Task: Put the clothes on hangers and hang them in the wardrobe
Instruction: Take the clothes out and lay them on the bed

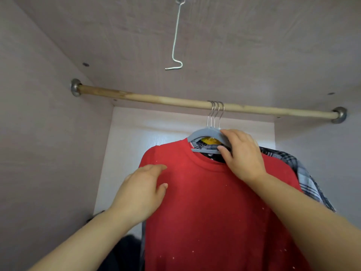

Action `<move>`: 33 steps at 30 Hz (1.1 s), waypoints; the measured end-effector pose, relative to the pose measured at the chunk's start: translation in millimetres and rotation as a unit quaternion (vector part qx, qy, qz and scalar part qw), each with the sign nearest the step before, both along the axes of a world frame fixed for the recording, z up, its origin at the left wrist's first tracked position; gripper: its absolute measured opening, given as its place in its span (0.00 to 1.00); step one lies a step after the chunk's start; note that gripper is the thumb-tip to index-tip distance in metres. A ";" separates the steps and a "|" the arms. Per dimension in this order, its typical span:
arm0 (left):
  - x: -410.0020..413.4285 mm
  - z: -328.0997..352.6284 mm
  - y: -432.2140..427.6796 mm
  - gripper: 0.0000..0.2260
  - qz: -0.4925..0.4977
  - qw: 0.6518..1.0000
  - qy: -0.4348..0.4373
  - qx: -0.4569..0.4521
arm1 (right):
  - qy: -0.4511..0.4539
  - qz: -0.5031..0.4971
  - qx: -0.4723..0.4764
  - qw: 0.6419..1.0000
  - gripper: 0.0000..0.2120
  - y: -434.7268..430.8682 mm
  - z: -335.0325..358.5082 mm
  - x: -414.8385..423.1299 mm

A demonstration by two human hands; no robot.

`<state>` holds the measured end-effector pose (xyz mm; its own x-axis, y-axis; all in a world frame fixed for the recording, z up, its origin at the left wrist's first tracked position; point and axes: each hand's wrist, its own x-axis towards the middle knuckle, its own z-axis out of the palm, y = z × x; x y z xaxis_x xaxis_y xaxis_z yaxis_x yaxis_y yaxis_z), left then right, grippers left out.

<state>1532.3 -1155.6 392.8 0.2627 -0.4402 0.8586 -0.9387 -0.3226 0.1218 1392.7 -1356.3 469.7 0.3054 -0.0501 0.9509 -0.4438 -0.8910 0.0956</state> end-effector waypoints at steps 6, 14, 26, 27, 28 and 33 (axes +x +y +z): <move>6.6 22.0 -11.5 0.21 0.047 0.998 -0.034 -0.011 | -0.056 0.011 -0.032 0.998 0.17 -23.9 14.5 24.4; -4.9 54.4 -15.6 0.25 0.086 0.989 -0.085 -0.081 | -0.070 0.054 -0.082 0.993 0.14 -15.2 40.3 35.5; -20.3 -28.0 66.3 0.24 0.158 0.977 0.006 -0.146 | -0.063 0.303 -0.115 0.944 0.14 72.8 -40.7 68.6; -23.1 -42.2 75.3 0.24 0.172 0.975 0.019 -0.141 | -0.060 0.323 -0.105 0.939 0.14 79.6 -54.2 72.9; -26.2 -57.0 85.2 0.24 0.189 0.972 0.029 -0.134 | -0.060 0.344 -0.093 0.933 0.14 87.4 -68.5 77.0; -50.9 -125.0 129.9 0.20 0.262 0.956 0.069 -0.109 | -0.044 0.440 -0.035 0.896 0.14 125.8 -138.9 89.0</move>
<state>1481.5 -1025.7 267.8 0.5158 -0.0314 0.8561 -0.6254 -0.6967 0.3513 1481.7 -1230.6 330.8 0.1210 0.2348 0.9645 0.4191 -0.8929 0.1648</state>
